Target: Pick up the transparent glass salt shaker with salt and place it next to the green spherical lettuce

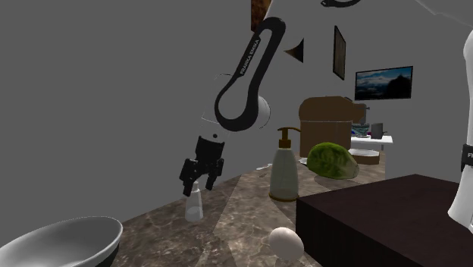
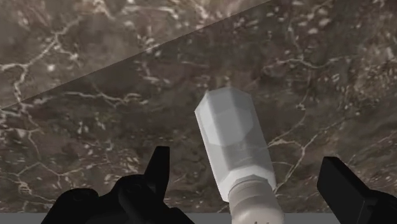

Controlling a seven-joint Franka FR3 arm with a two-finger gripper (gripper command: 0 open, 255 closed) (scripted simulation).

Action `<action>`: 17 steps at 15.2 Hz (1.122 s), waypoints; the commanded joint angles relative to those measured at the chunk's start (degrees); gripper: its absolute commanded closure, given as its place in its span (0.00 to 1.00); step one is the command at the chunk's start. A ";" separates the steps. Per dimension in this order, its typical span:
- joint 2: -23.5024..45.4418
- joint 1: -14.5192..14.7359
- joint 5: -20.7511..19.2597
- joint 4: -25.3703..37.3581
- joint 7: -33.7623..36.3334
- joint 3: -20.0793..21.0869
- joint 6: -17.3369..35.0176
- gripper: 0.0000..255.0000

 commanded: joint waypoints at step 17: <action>2.24 0.67 -0.14 1.57 0.19 -0.52 0.73 1.00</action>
